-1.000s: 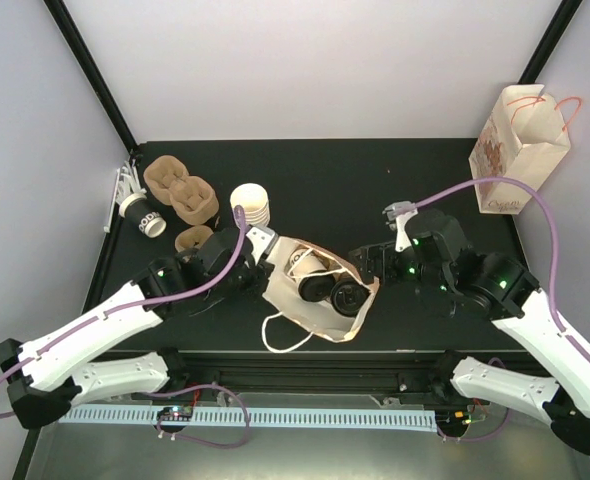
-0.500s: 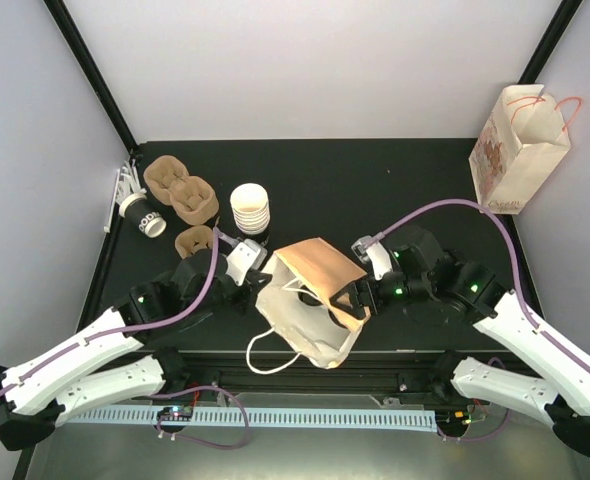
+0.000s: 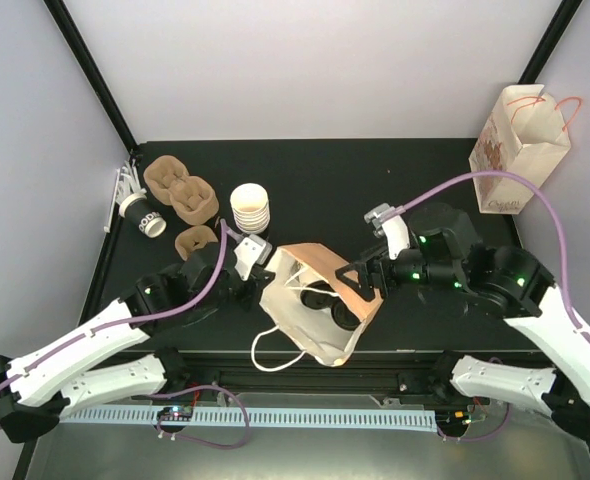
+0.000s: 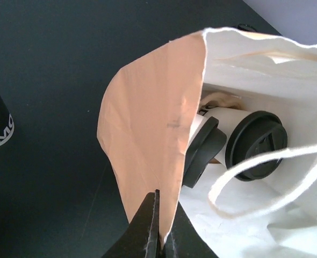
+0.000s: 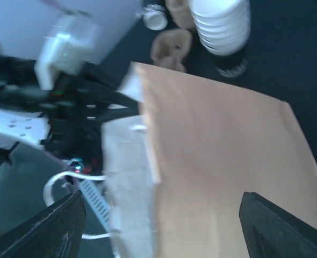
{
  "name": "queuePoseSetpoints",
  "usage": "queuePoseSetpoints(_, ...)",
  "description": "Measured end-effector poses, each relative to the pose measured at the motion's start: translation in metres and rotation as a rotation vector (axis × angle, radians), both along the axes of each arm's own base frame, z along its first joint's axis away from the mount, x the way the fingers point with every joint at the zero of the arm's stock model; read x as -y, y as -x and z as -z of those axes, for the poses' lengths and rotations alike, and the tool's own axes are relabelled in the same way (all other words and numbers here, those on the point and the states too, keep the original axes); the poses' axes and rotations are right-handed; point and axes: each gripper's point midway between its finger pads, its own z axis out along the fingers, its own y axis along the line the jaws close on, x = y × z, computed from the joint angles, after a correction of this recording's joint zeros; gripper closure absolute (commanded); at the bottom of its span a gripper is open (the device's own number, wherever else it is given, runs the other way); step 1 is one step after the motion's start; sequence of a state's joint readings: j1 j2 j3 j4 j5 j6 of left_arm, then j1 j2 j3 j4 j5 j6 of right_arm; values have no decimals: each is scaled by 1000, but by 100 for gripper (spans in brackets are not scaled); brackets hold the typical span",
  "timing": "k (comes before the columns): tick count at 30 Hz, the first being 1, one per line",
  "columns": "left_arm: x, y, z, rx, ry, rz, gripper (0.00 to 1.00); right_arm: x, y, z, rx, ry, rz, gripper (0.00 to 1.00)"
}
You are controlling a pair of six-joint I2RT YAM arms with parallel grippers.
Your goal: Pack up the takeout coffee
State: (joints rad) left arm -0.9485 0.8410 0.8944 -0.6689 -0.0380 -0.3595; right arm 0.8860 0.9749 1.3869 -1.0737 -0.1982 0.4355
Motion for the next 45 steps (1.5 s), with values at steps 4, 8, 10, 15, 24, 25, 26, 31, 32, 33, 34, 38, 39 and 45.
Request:
queuePoseSetpoints(4,0,-5,-5,-41,7,-57,99,-18,22,-36,71,-11,-95,26)
queuePoseSetpoints(8,1,-9,-7,-108,-8,-116,98,-39,39,-33,70,42,-173,27)
queuePoseSetpoints(10,4,-11,-10,-144,-17,-134,99,-48,43,-24,56,74,-193,27)
queuePoseSetpoints(15,17,-12,-18,-257,-37,-161,98,-44,35,-5,54,145,-121,15)
queuePoseSetpoints(24,24,-14,-6,-436,-33,-195,99,8,8,-14,103,146,115,24)
queuePoseSetpoints(25,24,-14,-6,-448,-25,-198,98,10,8,-14,101,145,116,24)
queuePoseSetpoints(26,25,-14,-7,-462,-11,-200,98,11,8,-13,99,149,117,24)
queuePoseSetpoints(31,31,-20,-10,-538,83,-210,98,17,-4,14,59,236,175,25)
queuePoseSetpoints(32,31,-22,-10,-549,95,-215,98,21,-7,19,52,248,194,25)
queuePoseSetpoints(33,30,-24,-9,-559,106,-225,98,27,-12,23,44,257,222,26)
queuePoseSetpoints(34,29,-27,-9,-571,118,-234,98,33,-17,25,39,259,249,26)
queuePoseSetpoints(38,29,-42,-5,-600,165,-271,99,60,-29,20,46,234,343,26)
queuePoseSetpoints(39,29,-47,-4,-606,178,-279,98,63,-31,18,51,229,356,26)
queuePoseSetpoints(45,33,-81,3,-618,228,-319,98,75,-41,17,59,235,409,26)
